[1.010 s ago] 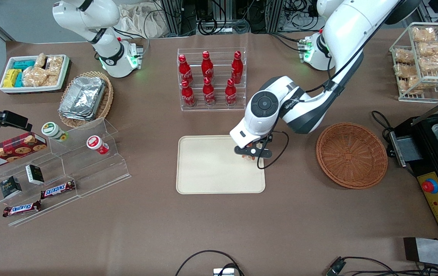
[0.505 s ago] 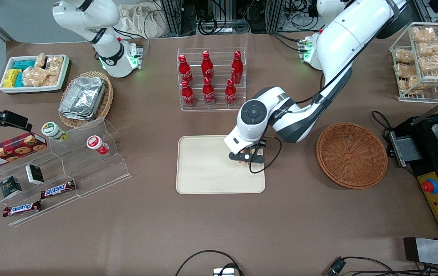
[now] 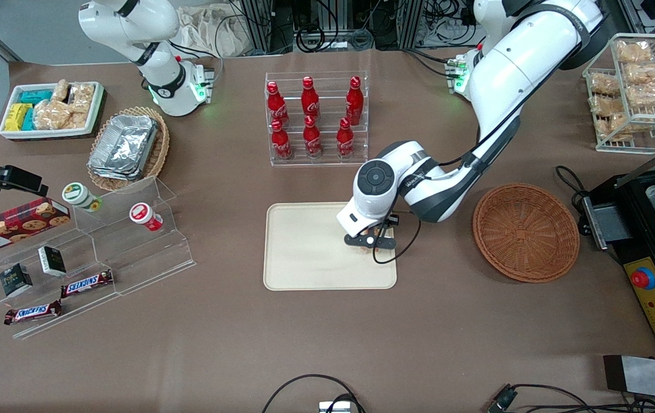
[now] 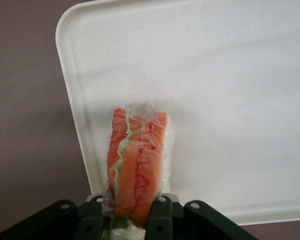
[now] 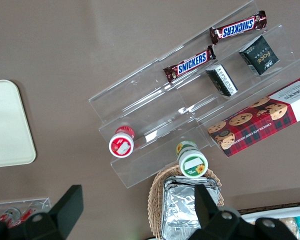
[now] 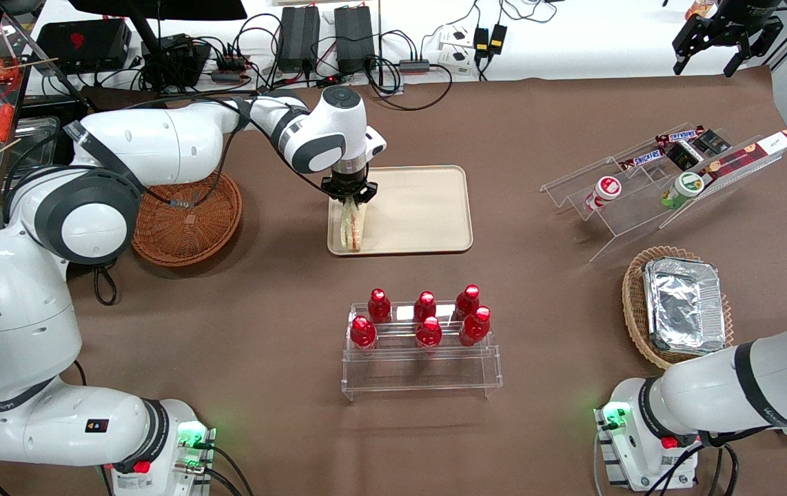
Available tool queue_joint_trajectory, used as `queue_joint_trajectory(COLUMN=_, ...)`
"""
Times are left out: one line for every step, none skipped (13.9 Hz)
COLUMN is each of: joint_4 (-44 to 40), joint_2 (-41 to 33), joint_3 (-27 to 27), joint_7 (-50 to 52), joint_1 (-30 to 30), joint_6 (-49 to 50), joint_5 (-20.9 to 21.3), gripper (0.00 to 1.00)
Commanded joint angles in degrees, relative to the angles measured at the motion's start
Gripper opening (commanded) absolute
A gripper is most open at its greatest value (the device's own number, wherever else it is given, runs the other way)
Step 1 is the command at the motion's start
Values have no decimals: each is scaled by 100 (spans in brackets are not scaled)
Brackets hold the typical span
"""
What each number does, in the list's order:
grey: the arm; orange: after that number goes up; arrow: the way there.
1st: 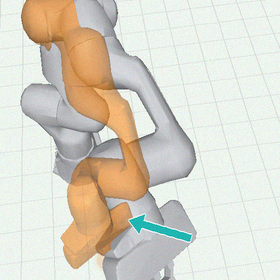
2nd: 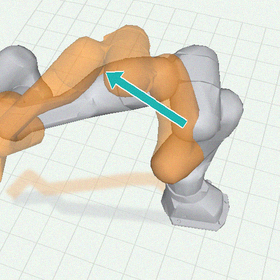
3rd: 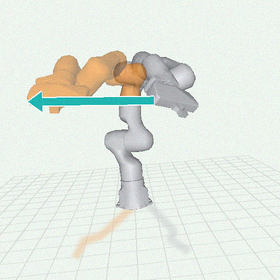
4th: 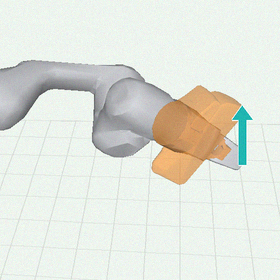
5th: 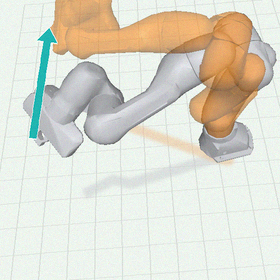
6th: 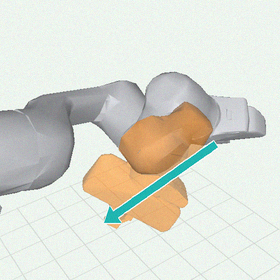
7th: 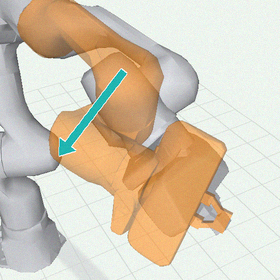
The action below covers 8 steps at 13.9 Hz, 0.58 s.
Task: Place sandwich from basket to tray
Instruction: 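Lower the held sandwich onto the cream tray with the left gripper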
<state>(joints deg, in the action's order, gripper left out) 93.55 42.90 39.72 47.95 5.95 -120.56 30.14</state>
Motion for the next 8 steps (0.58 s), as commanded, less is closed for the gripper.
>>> queue_joint_trajectory(joint_4=-232, joint_2=175, joint_3=-26, joint_7=179, joint_1=99, joint_6=32, joint_5=159, gripper=27)
queue_joint_trajectory(joint_4=-276, joint_2=244, joint_3=-26, joint_7=267, joint_1=108, joint_6=32, joint_5=229, gripper=27)
queue_joint_trajectory(joint_4=-320, joint_2=315, joint_3=-26, joint_7=372, joint_1=117, joint_6=32, joint_5=351, gripper=28)
queue_joint_trajectory(joint_4=-338, joint_2=376, joint_3=-26, joint_7=495, joint_1=160, joint_6=32, joint_5=466, gripper=28)
queue_joint_trajectory(joint_4=-355, joint_2=394, joint_3=-26, joint_7=531, joint_1=169, joint_6=32, joint_5=493, gripper=29)
queue_joint_trajectory(joint_4=-364, joint_2=394, joint_3=-26, joint_7=531, joint_1=170, joint_6=32, joint_5=502, gripper=29)
queue_joint_trajectory(joint_4=-364, joint_2=394, joint_3=-26, joint_7=531, joint_1=170, joint_6=32, joint_5=502, gripper=32)
queue_joint_trajectory(joint_4=-364, joint_2=394, joint_3=-26, joint_7=531, joint_1=170, joint_6=32, joint_5=502, gripper=47)
